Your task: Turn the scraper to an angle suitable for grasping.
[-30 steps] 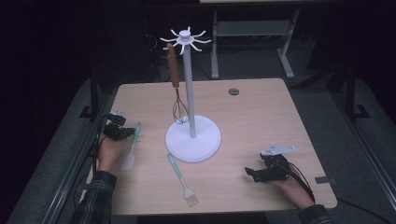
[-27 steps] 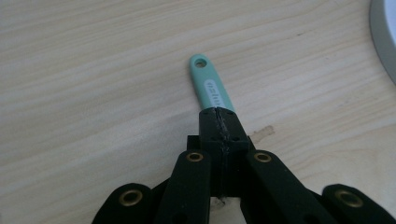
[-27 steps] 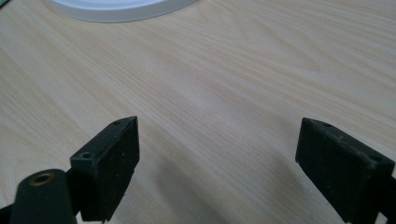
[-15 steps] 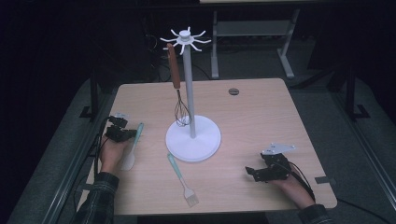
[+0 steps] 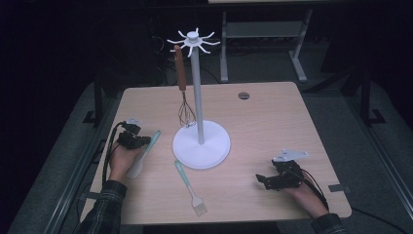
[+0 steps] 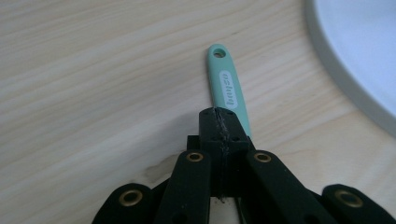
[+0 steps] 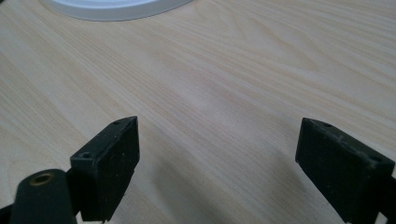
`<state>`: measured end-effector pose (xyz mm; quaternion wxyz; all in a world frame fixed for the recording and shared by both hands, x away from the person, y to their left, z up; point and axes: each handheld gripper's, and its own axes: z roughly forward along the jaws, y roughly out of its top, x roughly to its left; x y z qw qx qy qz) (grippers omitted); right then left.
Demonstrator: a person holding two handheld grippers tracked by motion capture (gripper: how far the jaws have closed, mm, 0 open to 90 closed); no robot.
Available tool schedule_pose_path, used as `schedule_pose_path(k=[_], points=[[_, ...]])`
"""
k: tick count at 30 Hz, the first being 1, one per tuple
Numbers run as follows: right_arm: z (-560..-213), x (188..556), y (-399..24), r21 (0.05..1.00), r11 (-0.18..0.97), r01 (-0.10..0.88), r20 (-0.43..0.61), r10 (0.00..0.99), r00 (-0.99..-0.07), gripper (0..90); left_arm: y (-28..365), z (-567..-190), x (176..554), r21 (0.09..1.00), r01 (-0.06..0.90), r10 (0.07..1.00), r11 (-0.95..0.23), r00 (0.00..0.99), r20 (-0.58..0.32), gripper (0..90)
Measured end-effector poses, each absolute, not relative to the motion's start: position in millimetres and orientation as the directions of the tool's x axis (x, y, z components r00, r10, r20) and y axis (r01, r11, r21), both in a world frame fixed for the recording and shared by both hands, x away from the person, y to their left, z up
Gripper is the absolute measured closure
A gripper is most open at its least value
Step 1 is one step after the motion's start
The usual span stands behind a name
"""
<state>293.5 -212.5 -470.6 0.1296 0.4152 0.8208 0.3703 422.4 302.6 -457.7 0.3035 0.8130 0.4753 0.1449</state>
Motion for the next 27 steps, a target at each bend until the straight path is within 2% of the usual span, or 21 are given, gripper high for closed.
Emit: schedule_pose_path(k=[11, 13, 14, 27], points=[[-470.2, 293.3, -212.7, 0.718, 0.381, 0.583, 0.094, 0.777, -0.623, 13.6, 283.9, -457.4, 416.8, 0.622, 0.667, 0.823, -0.409, 0.564, -0.064, 90.0], [-470.1, 293.3, -212.9, 0.719, 0.378, 0.583, 0.096, 0.777, -0.622, 13.6, 280.6, -458.3, 415.9, 0.628, 0.668, 0.816, -0.399, 0.571, -0.088, 90.0], [-470.1, 293.3, -212.9, 0.719, 0.378, 0.583, 0.096, 0.777, -0.622, 13.6, 279.9, -457.4, 415.7, 0.624, 0.659, 0.814, -0.420, 0.578, -0.063, 90.0], [-470.2, 293.6, -213.6, 0.719, 0.376, 0.584, 0.100, 0.776, -0.623, 13.6, 273.8, -456.6, 411.9, 0.626, 0.646, 0.790, -0.438, 0.609, -0.076, 89.9]])
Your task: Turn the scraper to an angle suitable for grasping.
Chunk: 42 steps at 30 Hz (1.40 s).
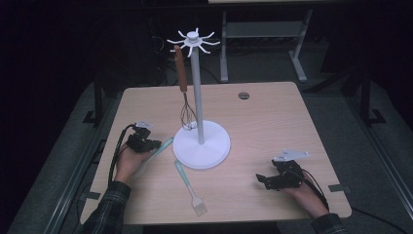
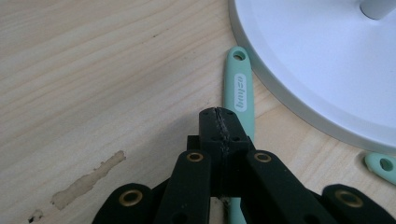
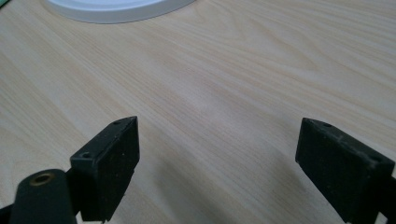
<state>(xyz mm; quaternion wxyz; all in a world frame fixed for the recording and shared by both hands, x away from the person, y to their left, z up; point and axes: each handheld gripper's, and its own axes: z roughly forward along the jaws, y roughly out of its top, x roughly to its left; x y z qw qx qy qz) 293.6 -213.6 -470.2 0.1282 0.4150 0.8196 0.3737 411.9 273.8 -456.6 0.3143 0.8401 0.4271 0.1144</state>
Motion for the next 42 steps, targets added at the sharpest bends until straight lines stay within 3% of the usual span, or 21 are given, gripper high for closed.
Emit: schedule_pose_path(k=[2, 7, 8, 15, 20, 38, 42], points=[[-470.1, 293.5, -213.8, 0.719, 0.375, 0.585, 0.101, 0.776, -0.622, 13.6, 276.4, -453.2, 408.5, 0.640, 0.636, 0.791, -0.430, 0.607, -0.072, 89.7], [-470.3, 293.7, -214.2, 0.718, 0.372, 0.589, 0.103, 0.779, -0.618, 13.6, 285.6, -445.6, 390.1, 0.661, 0.624, 0.787, -0.416, 0.612, -0.083, 76.9], [-470.0, 293.3, -213.8, 0.716, 0.372, 0.590, 0.105, 0.779, -0.618, 13.6, 287.5, -445.2, 387.4, 0.662, 0.624, 0.781, -0.415, 0.617, -0.092, 70.7], [-469.8, 293.0, -212.9, 0.719, 0.375, 0.585, 0.098, 0.778, -0.620, 13.6, 302.3, -445.9, 358.8, 0.685, 0.614, 0.797, -0.391, 0.599, -0.081, 56.4], [-470.0, 293.1, -212.5, 0.717, 0.378, 0.585, 0.097, 0.778, -0.621, 13.6, 305.5, -451.5, 350.8, 0.681, 0.605, 0.787, -0.412, 0.613, -0.068, 65.3], [-469.9, 293.1, -212.5, 0.718, 0.379, 0.584, 0.096, 0.777, -0.622, 13.6, 303.6, -460.4, 348.0, 0.663, 0.619, 0.802, -0.421, 0.596, -0.046, 73.6], [-470.0, 293.3, -212.6, 0.718, 0.378, 0.584, 0.095, 0.778, -0.621, 13.6, 300.8, -460.1, 346.9, 0.658, 0.613, 0.797, -0.437, 0.604, -0.033, 79.9]])
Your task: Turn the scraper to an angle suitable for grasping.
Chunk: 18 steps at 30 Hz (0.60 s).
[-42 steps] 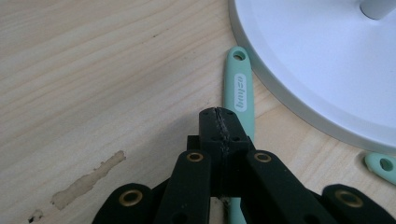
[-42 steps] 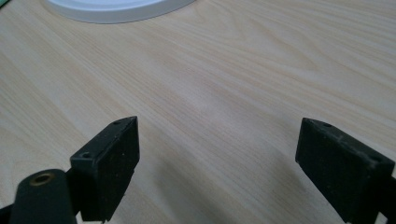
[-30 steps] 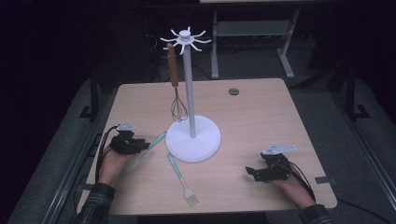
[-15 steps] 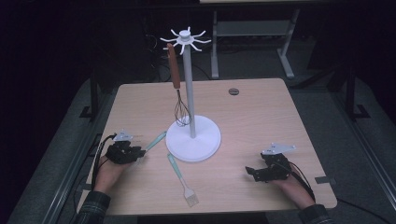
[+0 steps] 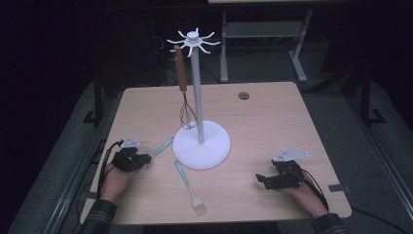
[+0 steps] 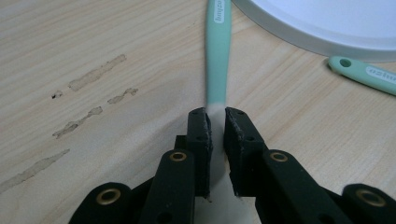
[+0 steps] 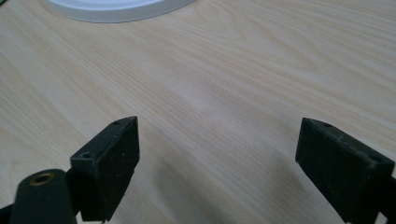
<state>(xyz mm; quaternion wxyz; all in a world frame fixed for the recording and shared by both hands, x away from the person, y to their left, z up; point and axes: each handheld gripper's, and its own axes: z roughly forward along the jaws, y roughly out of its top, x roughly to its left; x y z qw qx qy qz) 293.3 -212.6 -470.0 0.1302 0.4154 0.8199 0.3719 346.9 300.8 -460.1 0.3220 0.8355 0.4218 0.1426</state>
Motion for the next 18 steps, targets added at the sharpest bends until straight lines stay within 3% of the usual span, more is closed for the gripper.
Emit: schedule_pose_path(k=[18], points=[[-470.2, 293.4, -212.7, 0.718, 0.379, 0.584, 0.094, 0.779, -0.620, 13.7, 303.6, -459.8, 347.6, 0.658, 0.647, 0.818, -0.385, 0.569, -0.081, 82.3]])
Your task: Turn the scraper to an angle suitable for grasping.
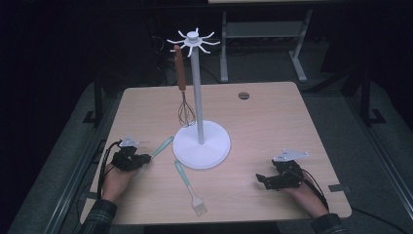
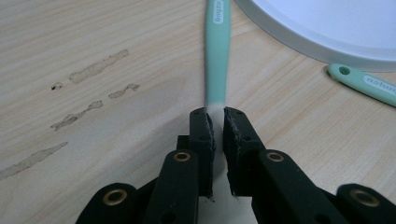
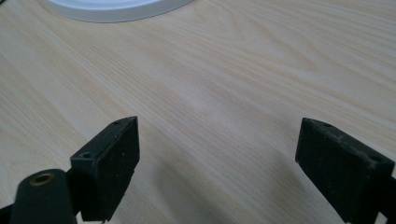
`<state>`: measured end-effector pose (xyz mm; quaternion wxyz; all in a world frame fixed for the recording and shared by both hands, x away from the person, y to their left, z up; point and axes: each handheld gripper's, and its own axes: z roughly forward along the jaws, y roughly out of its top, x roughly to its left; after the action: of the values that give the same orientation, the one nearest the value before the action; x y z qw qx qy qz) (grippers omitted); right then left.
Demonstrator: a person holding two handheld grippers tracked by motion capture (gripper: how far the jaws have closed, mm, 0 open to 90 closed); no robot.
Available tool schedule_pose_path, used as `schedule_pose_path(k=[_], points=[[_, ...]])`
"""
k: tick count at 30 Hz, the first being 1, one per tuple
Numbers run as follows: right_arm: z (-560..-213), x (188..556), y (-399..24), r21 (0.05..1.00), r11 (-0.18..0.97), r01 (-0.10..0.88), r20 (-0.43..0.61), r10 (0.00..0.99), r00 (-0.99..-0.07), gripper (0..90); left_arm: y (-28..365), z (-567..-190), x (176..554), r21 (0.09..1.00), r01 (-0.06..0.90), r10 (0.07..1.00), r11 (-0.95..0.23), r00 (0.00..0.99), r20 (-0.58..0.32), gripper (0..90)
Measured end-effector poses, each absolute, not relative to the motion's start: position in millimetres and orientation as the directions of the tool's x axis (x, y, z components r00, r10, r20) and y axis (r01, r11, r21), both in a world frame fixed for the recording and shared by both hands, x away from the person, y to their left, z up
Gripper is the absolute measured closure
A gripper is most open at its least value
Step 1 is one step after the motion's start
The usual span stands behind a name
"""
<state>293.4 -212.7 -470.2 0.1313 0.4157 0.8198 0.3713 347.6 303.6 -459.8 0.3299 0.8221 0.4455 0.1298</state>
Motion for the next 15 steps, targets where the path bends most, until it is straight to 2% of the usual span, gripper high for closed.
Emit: schedule_pose_path(k=[15], points=[[-470.1, 293.5, -212.7, 0.718, 0.375, 0.586, 0.096, 0.781, -0.617, 13.6, 316.3, -439.0, 333.3, 0.716, 0.622, 0.820, -0.317, 0.560, -0.123, 82.4]])
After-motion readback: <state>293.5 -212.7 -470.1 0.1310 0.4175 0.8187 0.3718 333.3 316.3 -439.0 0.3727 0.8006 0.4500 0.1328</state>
